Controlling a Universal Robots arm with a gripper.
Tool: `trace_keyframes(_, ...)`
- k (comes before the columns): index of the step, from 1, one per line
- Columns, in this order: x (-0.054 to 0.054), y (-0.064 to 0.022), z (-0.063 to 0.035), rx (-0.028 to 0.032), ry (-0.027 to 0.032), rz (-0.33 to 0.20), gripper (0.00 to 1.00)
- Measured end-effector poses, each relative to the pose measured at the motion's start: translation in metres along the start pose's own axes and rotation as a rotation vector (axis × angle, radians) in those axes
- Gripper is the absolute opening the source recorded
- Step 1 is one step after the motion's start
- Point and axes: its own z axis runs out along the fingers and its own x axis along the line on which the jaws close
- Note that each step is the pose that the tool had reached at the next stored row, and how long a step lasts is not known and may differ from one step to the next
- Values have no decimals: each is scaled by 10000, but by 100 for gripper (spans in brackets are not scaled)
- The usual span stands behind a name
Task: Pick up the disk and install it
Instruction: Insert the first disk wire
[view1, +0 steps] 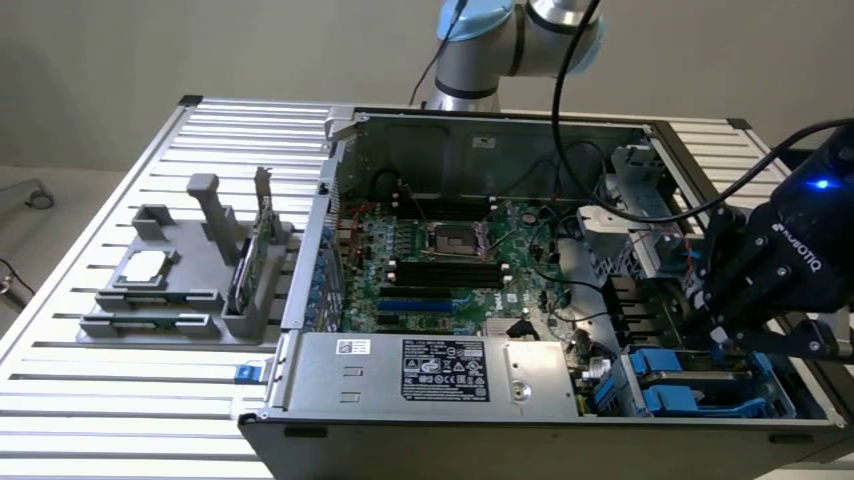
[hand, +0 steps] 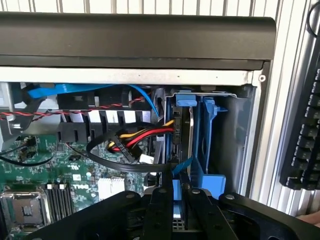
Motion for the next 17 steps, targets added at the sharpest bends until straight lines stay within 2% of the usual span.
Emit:
trace_keyframes(3, -1, 3, 3, -66, 265, -49, 16)
trace_keyframes(5, -5, 4, 4, -103, 381, -68, 16)
trace_keyframes(7, -15, 4, 4, -117, 420, -76, 16)
trace_keyframes(14, -65, 4, 4, -148, 435, -70, 16)
trace_keyframes(17, -82, 4, 7, -189, 480, -78, 16)
